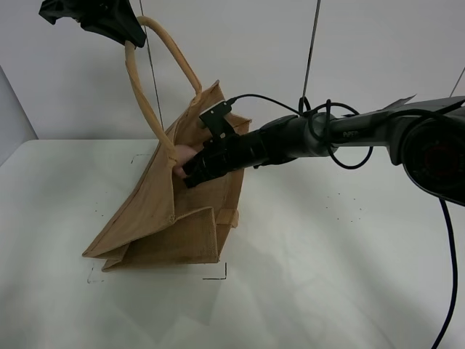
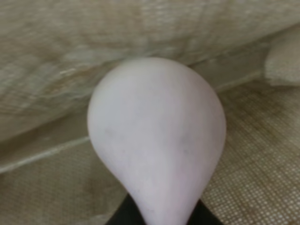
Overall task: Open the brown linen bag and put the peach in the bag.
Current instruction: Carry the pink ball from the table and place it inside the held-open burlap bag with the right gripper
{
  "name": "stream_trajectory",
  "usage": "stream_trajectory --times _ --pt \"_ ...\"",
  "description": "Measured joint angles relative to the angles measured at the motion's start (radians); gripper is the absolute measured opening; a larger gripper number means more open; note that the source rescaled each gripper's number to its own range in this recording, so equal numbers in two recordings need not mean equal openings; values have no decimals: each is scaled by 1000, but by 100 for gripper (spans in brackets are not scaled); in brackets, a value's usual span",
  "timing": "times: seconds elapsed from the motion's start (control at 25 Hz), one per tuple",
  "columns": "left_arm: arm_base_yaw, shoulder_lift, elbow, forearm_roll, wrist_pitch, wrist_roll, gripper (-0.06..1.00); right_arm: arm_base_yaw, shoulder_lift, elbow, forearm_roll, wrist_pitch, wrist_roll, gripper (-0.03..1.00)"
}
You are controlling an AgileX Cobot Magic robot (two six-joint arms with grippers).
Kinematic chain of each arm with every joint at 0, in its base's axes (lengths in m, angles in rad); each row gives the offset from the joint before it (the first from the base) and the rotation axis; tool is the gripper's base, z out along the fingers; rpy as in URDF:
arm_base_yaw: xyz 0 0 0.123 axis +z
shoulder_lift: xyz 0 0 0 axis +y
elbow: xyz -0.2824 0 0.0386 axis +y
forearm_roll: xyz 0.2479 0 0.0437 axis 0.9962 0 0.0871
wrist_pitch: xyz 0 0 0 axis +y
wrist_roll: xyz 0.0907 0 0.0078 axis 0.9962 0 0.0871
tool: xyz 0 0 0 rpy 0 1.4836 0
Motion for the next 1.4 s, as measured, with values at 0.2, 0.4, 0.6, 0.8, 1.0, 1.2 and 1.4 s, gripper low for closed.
stream_trajectory --times 0.2,0.4,0.6,0.8,1.0,1.2,1.4 --pt "0 0 0 0 0 0 0 11 7 0 1 -6 6 15" --pt "0 0 0 0 0 0 0 37 8 -2 -6 -21 47 86" --pt "0 0 0 0 0 0 0 52 2 -5 -125 -33 193 99" --pt "0 0 0 0 0 0 0 52 -65 -10 -382 1 453 100" --pt "0 0 0 0 0 0 0 52 -148 -15 -719 106 779 100" --pt "0 0 0 0 0 0 0 52 -220 -15 -971 190 974 100" --pt "0 0 0 -1 0 1 0 -4 -274 -23 -1009 308 1132 100"
